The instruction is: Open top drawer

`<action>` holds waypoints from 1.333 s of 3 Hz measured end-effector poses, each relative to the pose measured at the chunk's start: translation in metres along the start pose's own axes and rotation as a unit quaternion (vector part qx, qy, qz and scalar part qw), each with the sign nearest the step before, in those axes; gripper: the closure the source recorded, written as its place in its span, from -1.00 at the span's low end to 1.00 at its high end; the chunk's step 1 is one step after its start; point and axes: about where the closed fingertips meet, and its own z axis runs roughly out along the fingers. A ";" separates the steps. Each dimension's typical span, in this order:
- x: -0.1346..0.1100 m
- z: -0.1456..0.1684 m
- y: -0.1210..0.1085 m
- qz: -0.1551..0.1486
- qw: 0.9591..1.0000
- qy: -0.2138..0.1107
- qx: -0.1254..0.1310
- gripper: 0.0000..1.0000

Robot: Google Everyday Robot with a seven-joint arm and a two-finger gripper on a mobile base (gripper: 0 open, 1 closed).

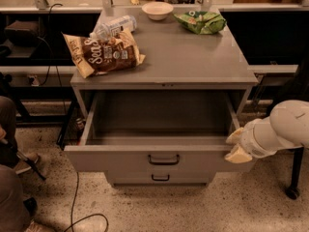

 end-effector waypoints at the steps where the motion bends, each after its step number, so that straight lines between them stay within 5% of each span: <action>1: 0.000 0.000 0.000 0.000 1.000 0.000 0.000 1.00; 3: 0.003 -0.003 0.006 0.005 1.000 0.001 0.001 1.00; 4: 0.005 -0.004 0.012 0.008 1.000 0.002 0.002 0.52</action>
Offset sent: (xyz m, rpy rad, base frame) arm -0.1716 -0.0174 -0.0132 0.0172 -0.0092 -0.2261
